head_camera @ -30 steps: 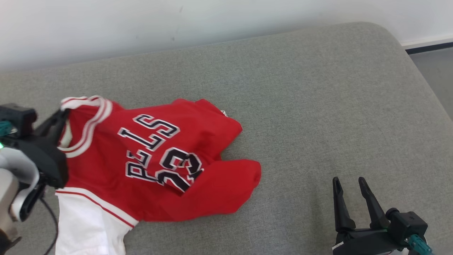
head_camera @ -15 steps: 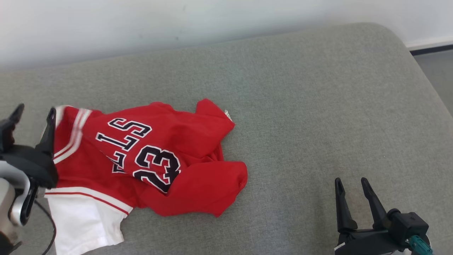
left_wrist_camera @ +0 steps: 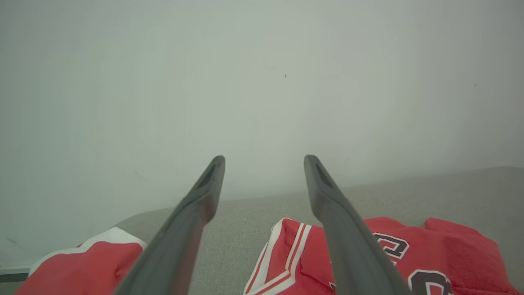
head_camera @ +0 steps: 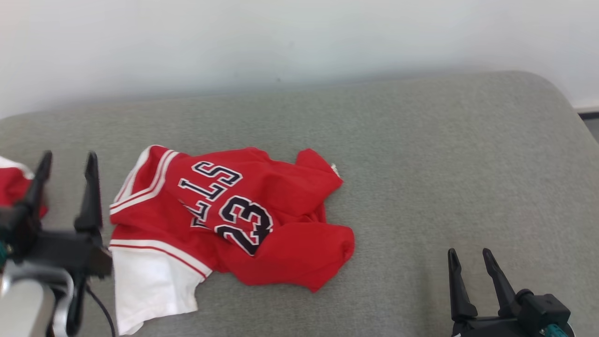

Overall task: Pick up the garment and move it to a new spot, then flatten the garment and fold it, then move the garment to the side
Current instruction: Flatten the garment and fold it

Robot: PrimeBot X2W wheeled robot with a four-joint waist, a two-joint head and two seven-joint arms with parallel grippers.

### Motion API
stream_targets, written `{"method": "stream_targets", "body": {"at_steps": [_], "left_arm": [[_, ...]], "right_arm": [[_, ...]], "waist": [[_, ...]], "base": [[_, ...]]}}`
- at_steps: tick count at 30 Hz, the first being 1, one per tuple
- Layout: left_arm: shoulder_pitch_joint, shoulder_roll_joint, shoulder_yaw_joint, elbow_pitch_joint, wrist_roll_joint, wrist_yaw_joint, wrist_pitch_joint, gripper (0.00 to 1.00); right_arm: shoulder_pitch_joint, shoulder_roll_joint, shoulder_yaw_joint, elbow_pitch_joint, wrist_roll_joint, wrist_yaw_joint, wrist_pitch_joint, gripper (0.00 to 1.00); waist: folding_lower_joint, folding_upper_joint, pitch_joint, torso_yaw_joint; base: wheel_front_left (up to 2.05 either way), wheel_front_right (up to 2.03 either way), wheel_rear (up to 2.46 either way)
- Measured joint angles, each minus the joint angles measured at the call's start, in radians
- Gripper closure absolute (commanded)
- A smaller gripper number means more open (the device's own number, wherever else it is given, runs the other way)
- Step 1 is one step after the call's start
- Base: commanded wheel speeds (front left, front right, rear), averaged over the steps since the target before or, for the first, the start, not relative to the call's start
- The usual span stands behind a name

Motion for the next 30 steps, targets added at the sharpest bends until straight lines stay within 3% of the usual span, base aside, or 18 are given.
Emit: {"method": "stream_targets", "body": {"at_steps": [9,18,30], "left_arm": [[0.222,-0.094,0.100,-0.134,0.100,-0.008,0.000,0.00],[0.324,-0.190,0.157,-0.191,0.165,-0.026,0.000,0.00],[0.440,-0.292,0.231,-0.186,0.211,-0.071,0.000,0.00]], "right_arm": [[0.021,0.000,-0.005,-0.001,-0.005,0.000,0.000,0.00],[0.030,0.000,-0.001,0.002,-0.006,0.000,0.000,0.00],[0.035,0.000,0.012,0.012,-0.009,0.000,0.000,0.00]], "waist": [[0.0000,0.0000,-0.040,0.071],[0.0001,0.0000,-0.053,0.125],[0.0001,0.0001,-0.072,0.122]], "base": [[0.00,0.00,0.00],[0.00,0.00,0.00],[0.00,0.00,0.00]]}}
